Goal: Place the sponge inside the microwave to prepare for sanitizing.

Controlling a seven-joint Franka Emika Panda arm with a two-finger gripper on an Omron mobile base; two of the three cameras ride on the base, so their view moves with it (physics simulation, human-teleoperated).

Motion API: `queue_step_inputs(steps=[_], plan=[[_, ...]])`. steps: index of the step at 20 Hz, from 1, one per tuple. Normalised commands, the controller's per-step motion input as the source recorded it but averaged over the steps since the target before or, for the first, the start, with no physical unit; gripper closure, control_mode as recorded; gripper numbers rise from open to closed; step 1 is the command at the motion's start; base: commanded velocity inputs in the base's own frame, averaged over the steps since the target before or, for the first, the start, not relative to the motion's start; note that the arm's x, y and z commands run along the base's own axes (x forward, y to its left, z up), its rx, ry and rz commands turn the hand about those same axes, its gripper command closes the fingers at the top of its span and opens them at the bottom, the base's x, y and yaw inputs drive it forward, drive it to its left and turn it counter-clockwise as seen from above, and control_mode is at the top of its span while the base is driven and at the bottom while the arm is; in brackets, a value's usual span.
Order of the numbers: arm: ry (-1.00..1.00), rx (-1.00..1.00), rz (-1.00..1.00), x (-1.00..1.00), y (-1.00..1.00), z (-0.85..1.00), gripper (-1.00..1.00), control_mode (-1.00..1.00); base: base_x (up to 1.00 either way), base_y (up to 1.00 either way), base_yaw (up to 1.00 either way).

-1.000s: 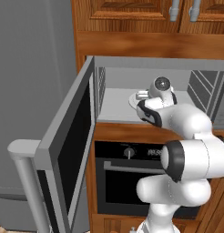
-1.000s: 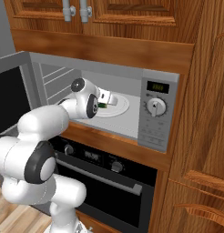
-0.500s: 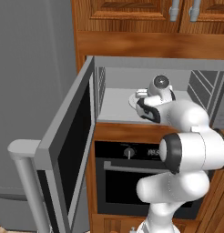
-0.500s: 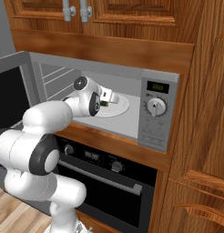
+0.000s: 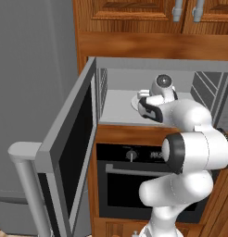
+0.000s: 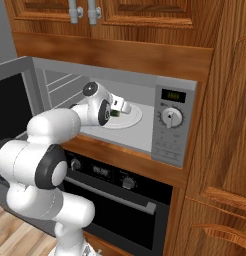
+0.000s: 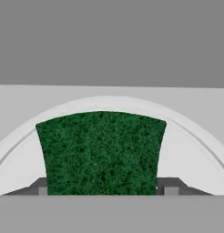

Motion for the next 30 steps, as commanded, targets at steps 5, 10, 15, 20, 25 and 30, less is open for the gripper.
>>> queue_step_inputs(steps=[5,10,15,20,25,30], plan=[[0.00,0.00,0.00,0.00,0.00,0.01,-1.00,-1.00,0.00,0.00,0.00],[-0.02,0.00,0.00,-0.39,0.01,0.13,-1.00,-1.00,0.00,0.00,0.00],[-0.10,0.00,0.00,-0.72,0.03,0.13,-1.00,-1.00,0.00,0.00,0.00],[-0.13,0.00,0.00,-0.90,0.03,0.37,-1.00,-1.00,0.00,0.00,0.00],[-0.09,0.00,0.00,-1.00,0.13,0.51,-1.00,-1.00,0.00,0.00,0.00],[0.00,0.00,-0.01,-0.99,0.28,0.60,-1.00,-1.00,0.00,0.00,0.00]])
